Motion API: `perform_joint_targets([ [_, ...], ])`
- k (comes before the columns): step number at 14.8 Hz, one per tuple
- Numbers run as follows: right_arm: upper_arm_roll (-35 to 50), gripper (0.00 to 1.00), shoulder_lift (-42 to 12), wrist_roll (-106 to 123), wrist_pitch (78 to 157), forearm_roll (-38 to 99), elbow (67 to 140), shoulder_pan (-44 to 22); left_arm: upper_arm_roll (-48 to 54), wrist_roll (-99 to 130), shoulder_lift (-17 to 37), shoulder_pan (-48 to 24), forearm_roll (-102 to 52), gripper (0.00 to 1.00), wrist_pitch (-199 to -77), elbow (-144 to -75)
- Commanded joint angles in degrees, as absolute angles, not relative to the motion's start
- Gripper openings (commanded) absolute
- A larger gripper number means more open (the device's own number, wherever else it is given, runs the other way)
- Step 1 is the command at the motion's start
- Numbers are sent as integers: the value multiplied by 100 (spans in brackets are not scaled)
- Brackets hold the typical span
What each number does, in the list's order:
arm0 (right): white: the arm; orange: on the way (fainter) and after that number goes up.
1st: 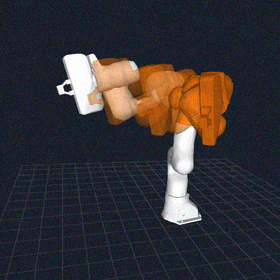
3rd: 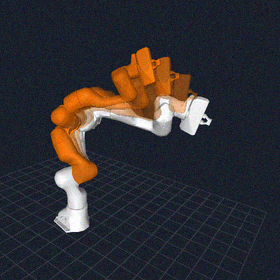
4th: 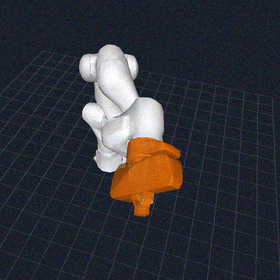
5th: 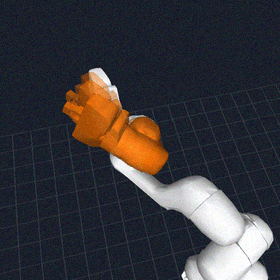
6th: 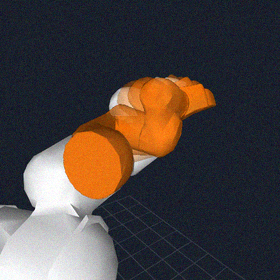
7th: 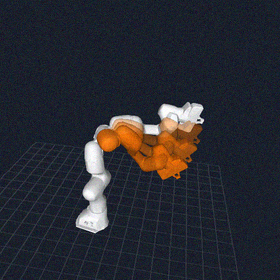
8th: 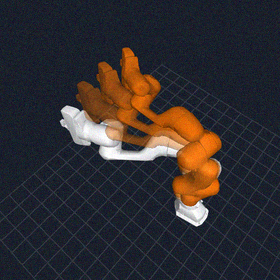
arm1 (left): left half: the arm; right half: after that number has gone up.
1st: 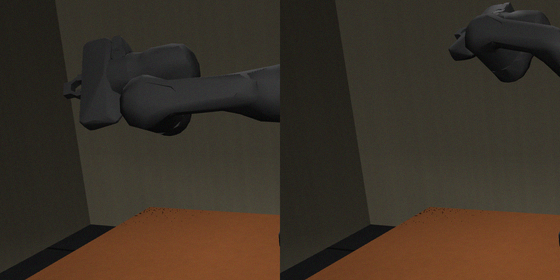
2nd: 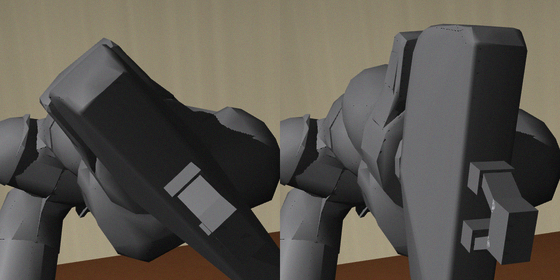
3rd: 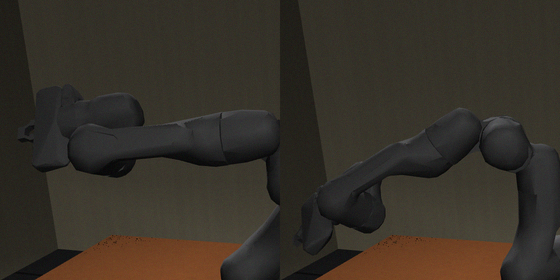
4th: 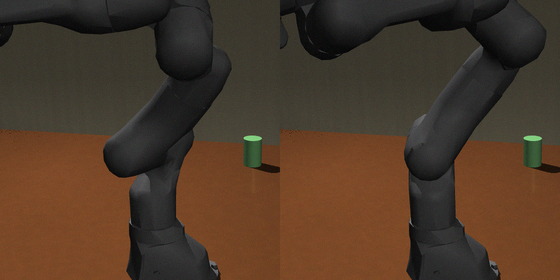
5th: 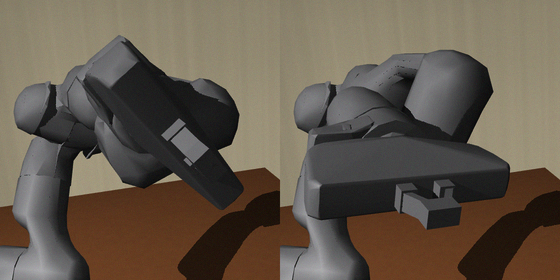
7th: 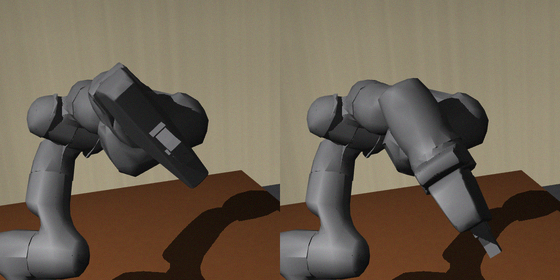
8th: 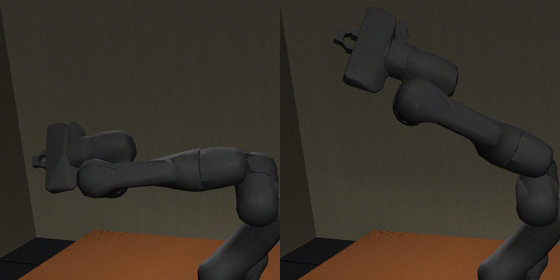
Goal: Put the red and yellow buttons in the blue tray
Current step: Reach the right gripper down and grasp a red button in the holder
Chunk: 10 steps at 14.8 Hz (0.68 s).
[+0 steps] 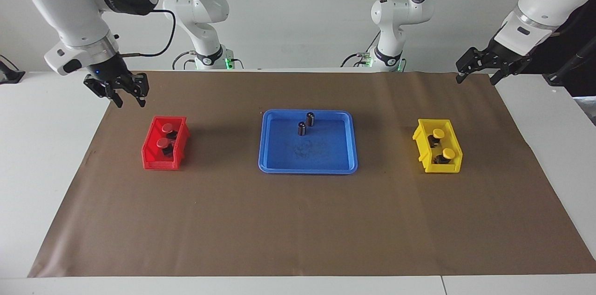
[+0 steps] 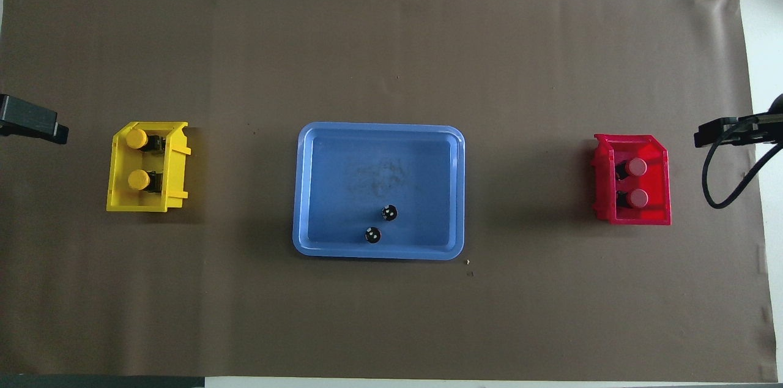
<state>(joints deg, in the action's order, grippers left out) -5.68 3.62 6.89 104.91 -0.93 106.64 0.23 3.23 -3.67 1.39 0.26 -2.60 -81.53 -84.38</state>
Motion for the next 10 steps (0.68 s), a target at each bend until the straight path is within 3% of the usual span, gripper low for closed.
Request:
perform_joint_targets([
  [1,-554,60,28,747,10985,114,10854,105,325,-404,-44,62,-299,100,-8235,-8657],
  [6,-554,60,-140,809,12566,202,11951,97,325,-404,-44,61,-299,100,-8235,-8657],
  [10,-554,60,-246,809,13017,202,12251,62,325,-404,-44,53,-299,100,-8227,-8657],
])
